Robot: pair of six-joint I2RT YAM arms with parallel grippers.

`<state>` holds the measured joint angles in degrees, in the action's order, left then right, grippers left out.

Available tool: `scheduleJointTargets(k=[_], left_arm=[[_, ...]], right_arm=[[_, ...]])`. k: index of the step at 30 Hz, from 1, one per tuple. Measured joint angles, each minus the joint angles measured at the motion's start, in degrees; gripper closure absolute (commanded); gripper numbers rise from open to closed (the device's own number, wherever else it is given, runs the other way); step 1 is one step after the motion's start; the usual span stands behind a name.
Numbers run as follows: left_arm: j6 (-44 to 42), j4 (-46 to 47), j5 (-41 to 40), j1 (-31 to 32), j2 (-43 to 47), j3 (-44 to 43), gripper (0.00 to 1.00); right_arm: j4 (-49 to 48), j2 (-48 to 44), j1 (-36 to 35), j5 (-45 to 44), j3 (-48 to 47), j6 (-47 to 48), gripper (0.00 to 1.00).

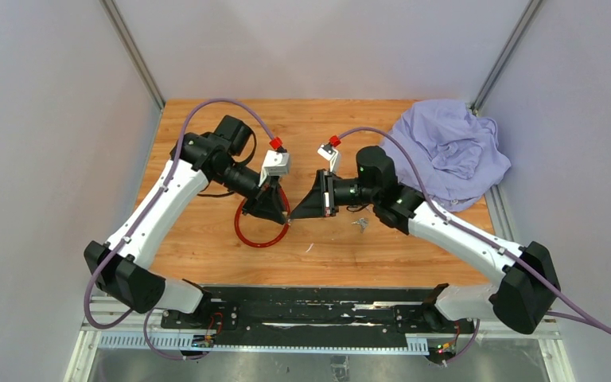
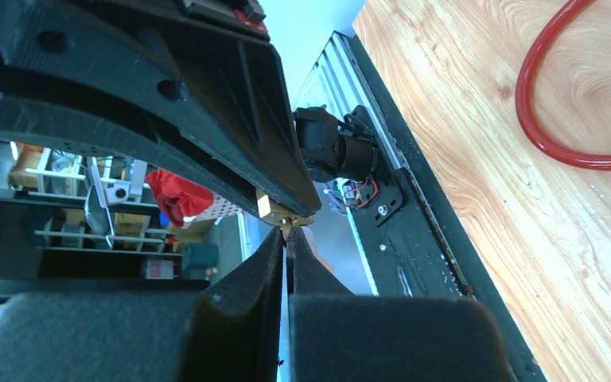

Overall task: Unlock with the key
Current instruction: Unlock the lock.

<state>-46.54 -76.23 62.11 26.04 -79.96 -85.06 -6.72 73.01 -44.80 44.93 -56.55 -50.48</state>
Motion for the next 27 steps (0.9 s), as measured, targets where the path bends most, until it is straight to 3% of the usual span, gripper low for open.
scheduleJointTargets(k=[16, 17, 20, 21, 25, 27], left_arm=[[-7.7, -1.3, -7.8, 1.6, 1.8, -2.1, 1.00], [-8.0, -1.4, -8.2, 1.7, 1.8, -2.4, 1.00], [-8.1, -1.5, -9.2, 1.9, 1.9, -3.4, 1.00], [-8.0, -1.3, -9.7, 1.9, 1.9, -3.7, 0.99], [-6.0, 3.1, -10.2, 1.5, 1.9, -5.1, 1.00], [-4.3, 4.3, -9.4, 1.5, 1.9, -5.5, 1.00]], right_arm=[[-10.9, 1.1, 0.1, -0.2, 4.9, -14.8, 0.99], [-11.3, 1.1, 0.1, -0.4, 4.9, -15.3, 0.97], [-11.1, 1.1, 0.3, -0.5, 4.6, -15.0, 0.63], [-10.2, 1.0, 0.4, -0.8, 4.1, -13.9, 0.55], [0.7, -2.0, 0.0, -2.5, 0.8, -3.2, 0.37], [4.0, -5.3, 0.0, -4.4, 0.3, 2.4, 0.34]])
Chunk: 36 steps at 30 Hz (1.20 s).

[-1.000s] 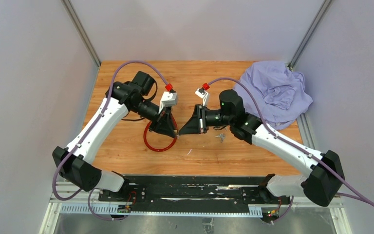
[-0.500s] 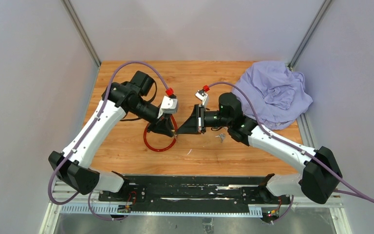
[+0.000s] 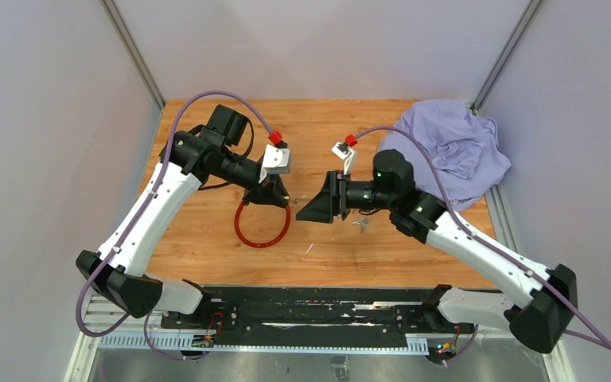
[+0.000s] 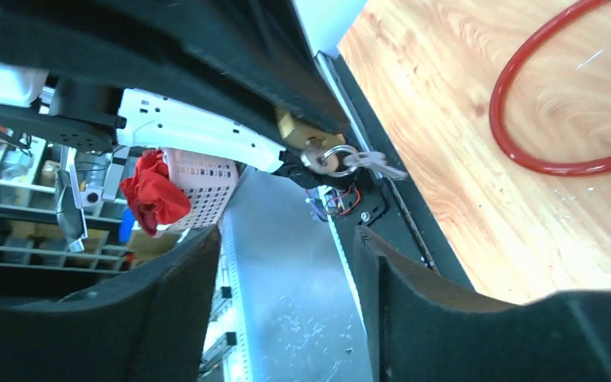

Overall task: Unlock with the key
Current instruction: Unlock the lock.

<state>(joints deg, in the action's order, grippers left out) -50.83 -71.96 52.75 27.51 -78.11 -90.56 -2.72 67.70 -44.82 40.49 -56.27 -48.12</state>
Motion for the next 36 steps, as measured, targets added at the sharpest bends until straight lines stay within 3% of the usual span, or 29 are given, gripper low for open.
scheduleJointTargets(k=[4, 8, 13, 21, 29, 36], left_arm=[[6.8, 2.0, 3.6, 0.0, -0.1, -0.2, 1.00], [19.2, 7.9, 5.8, 0.0, -0.2, -0.2, 1.00], [42.5, 29.4, 1.9, -0.2, 2.5, 4.7, 1.00], [73.9, 56.2, -2.4, -0.4, 6.9, 12.3, 0.98], [84.0, 63.2, -4.2, -0.4, 7.3, 12.6, 0.97], [87.6, 66.7, -4.6, -0.4, 8.7, 12.7, 0.97]], right_arm=[[2.6, -7.7, 0.0, -4.5, 0.5, 8.9, 0.33], [1.2, -14.3, -0.2, -9.7, 4.4, 14.5, 0.33], [-6.0, -16.7, -0.6, -15.0, 11.9, 16.4, 0.33], [-22.4, -7.8, -3.1, -18.4, 12.8, 14.0, 0.35], [-42.9, -1.5, -3.8, -23.2, 12.8, 7.2, 0.40], [-57.7, 4.1, -3.8, -25.8, 12.7, 1.0, 0.46]])
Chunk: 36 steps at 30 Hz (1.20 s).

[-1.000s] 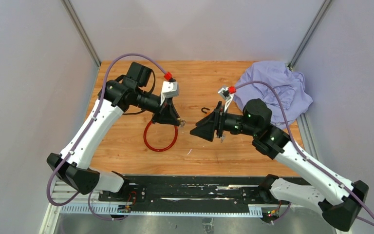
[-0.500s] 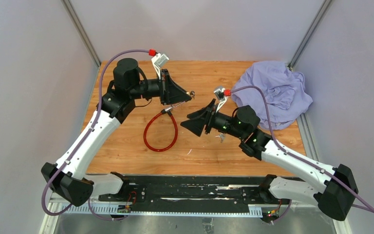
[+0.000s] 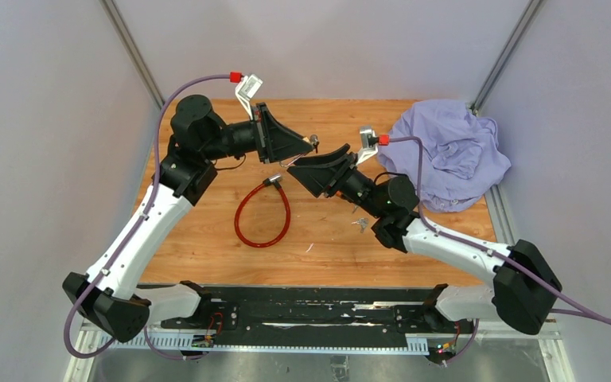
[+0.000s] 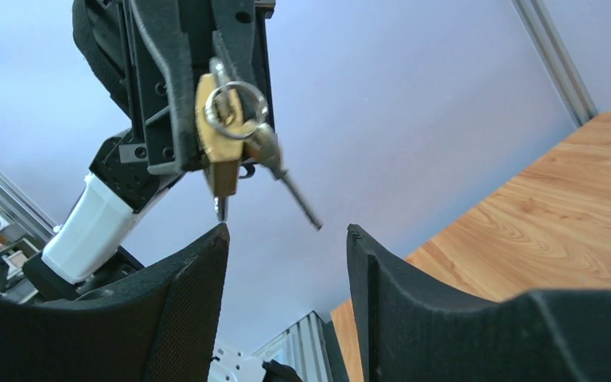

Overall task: Unlock with the key
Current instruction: Unlock the lock.

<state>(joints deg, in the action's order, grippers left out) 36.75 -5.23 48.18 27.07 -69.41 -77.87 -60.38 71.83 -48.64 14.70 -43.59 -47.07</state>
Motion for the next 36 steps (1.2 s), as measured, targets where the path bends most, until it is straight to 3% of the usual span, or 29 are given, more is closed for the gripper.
scheduleJointTargets(k=[15, 28, 36], left_arm=[[2.5, 4.7, 1.5, -0.4, 2.8, 3.0, 0.97], [3.6, 6.4, 2.6, -0.7, 2.8, 3.0, 0.96], [3.8, 6.5, 2.6, -0.7, 2.9, 3.0, 0.96]], right_arm=[[-5.2, 5.4, -0.2, 3.7, -3.9, -5.7, 0.49], [-5.0, 1.8, -1.8, 8.5, -3.4, -4.5, 0.50], [-6.5, 1.0, -2.7, 6.3, -3.4, -3.8, 0.62]])
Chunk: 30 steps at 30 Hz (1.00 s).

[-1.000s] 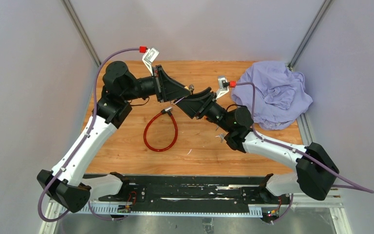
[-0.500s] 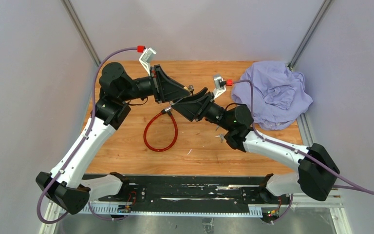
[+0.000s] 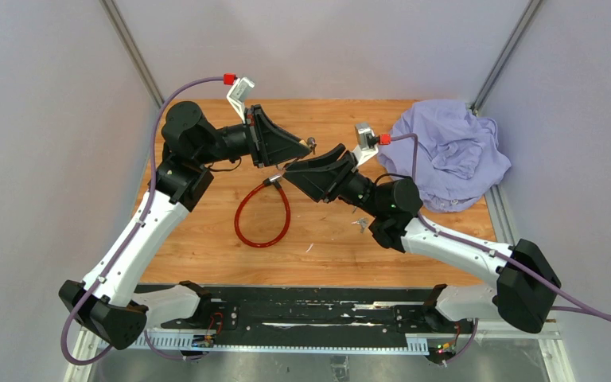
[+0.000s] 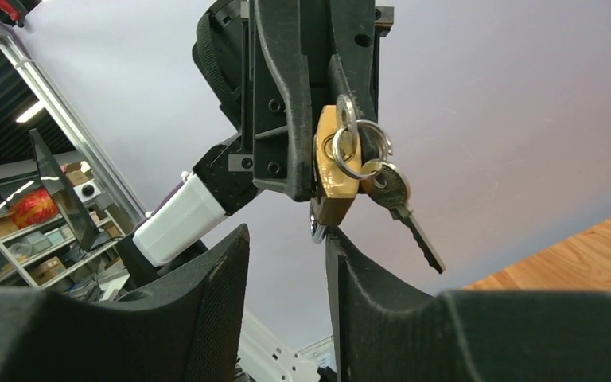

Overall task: Unlock with the key
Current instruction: Unlock the lock.

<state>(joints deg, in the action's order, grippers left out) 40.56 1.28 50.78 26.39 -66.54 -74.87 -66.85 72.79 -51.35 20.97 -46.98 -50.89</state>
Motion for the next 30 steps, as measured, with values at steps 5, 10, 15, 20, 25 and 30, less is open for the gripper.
scheduleJointTargets(k=[5, 10, 15, 20, 25, 30], left_arm=[[0.0, -0.1, 0.0, 0.0, 0.0, 0.0, 0.96], [0.0, -0.1, 0.0, 0.0, 0.0, 0.0, 0.95], [-0.1, -0.1, 0.1, 0.0, 0.0, 0.0, 0.89], [-1.2, -0.7, 0.5, 0.0, 0.1, 0.0, 0.72], [-1.7, -1.6, 1.2, 0.0, 0.3, 0.0, 0.65], [-2.7, -2.1, 1.9, 0.0, 1.2, 0.0, 0.65]], right_arm=[[0.2, 0.3, -0.4, -3.5, 0.0, 0.6, 0.64], [0.5, 0.3, -0.7, -6.9, 0.0, 1.3, 0.83], [1.2, 0.6, -1.4, -8.9, 0.0, 2.3, 0.99], [3.0, -0.2, -1.8, -9.2, 0.0, 4.3, 0.99], [10.3, -3.7, -2.8, -9.6, 0.0, 10.7, 0.99], [14.8, -6.0, -3.4, -9.5, 0.0, 15.2, 0.99]])
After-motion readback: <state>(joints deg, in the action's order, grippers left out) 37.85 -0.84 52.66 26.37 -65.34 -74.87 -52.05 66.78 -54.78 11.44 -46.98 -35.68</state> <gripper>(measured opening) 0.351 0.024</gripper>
